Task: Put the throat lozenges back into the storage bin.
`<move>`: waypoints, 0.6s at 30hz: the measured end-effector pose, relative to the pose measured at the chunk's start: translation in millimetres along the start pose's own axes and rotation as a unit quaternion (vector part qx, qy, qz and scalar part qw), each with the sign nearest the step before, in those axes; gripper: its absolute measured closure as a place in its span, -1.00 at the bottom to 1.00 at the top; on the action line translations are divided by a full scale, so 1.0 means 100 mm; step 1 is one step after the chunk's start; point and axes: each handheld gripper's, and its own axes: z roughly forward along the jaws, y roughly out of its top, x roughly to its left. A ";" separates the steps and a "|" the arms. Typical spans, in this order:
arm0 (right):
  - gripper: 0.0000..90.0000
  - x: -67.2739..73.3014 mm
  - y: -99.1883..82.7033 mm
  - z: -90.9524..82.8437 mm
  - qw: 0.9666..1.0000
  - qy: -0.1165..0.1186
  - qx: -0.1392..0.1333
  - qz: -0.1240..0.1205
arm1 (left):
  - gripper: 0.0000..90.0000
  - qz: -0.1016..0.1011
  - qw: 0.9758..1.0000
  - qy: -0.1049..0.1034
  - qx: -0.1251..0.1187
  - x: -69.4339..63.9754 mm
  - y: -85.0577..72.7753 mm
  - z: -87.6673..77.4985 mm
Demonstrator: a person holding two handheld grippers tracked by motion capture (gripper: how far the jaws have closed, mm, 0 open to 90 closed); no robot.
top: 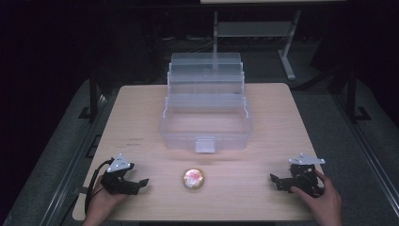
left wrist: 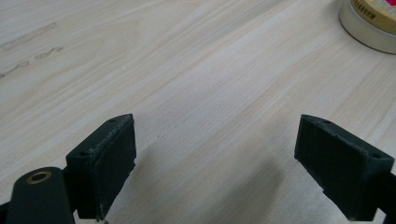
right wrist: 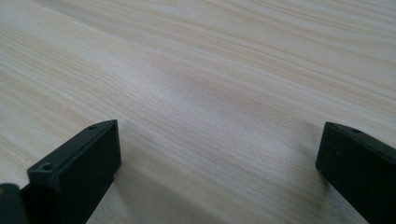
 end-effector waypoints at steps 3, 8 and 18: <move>-1.00 0.00 0.00 0.00 1.000 0.000 0.000 0.000 | -0.73 0.001 1.000 0.000 0.000 -0.01 0.02 -0.01; -1.00 0.00 0.00 0.00 1.000 0.000 0.000 0.000 | -0.73 0.005 1.000 -0.002 0.001 -0.03 0.07 -0.03; -1.00 0.00 0.00 0.00 1.000 0.000 0.000 0.001 | -0.72 0.006 1.000 -0.009 -0.001 -0.06 0.14 -0.07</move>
